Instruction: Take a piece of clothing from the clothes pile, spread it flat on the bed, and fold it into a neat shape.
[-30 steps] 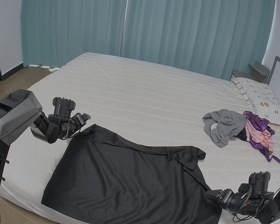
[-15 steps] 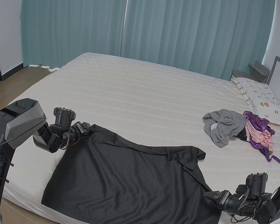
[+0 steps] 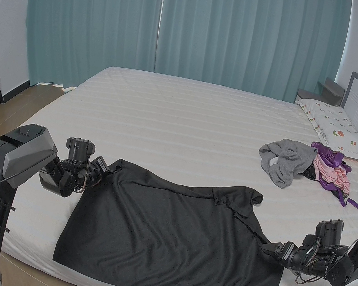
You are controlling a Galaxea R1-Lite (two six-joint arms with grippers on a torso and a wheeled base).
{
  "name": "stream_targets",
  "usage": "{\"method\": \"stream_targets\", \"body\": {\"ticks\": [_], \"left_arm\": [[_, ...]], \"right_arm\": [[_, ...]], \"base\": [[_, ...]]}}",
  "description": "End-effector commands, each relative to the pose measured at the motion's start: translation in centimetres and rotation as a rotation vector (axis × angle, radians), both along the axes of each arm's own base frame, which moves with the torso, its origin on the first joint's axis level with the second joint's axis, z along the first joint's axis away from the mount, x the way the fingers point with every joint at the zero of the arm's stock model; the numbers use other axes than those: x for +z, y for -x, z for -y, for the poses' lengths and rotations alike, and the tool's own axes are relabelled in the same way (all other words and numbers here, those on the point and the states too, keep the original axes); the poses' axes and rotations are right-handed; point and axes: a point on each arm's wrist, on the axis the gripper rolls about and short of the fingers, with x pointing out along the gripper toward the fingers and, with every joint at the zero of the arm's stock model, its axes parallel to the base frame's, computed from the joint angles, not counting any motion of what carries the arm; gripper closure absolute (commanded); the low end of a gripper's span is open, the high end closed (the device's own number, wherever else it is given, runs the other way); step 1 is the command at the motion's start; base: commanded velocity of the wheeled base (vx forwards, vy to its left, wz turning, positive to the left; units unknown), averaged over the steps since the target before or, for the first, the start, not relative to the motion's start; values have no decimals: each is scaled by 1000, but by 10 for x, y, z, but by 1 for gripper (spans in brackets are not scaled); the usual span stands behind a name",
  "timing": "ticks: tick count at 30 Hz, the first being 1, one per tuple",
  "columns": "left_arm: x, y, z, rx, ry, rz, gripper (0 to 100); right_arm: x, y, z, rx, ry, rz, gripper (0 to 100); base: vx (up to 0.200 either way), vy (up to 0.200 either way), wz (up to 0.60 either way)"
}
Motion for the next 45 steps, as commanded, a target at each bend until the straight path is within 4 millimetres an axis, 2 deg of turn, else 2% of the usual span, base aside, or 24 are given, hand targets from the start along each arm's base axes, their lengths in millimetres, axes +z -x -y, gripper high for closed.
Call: {"method": "stream_targets", "body": {"ticks": [1,13,20,25,26,29,33,39,41,45], "left_arm": [[3,1,0,-1,-5,8,100],[17,-3,-9,70,-34,49,100],[18,-10,-38,157,-45,63,100],[18,-11,-45,193,-55,70,100],[15,-12,-49,223,-71,65,100],[14,-11,-53,232,-71,62,100],[10,-11,-59,242,-73,53,100],[6,-10,-59,245,-68,39,100],[5,-10,-59,245,-65,36,100],[3,-10,-58,247,-68,33,100]], "right_arm": [[3,0,1,-3,-2,13,0],[1,-1,0,-1,-2,7,0],[22,-8,-5,-28,-69,135,0],[22,-20,-19,10,-79,162,0],[17,-32,-36,54,-81,170,0],[15,-52,-55,80,-72,202,0],[5,-78,-82,123,-58,162,0],[-11,-103,-104,152,-47,97,0],[-24,-114,-112,160,-42,68,0],[-16,-130,-126,171,-63,70,0]], "base": [[0,0,0],[0,0,0],[0,0,0],[0,0,0],[0,0,0],[0,0,0],[0,0,0],[0,0,0],[0,0,0],[0,0,0]]}}
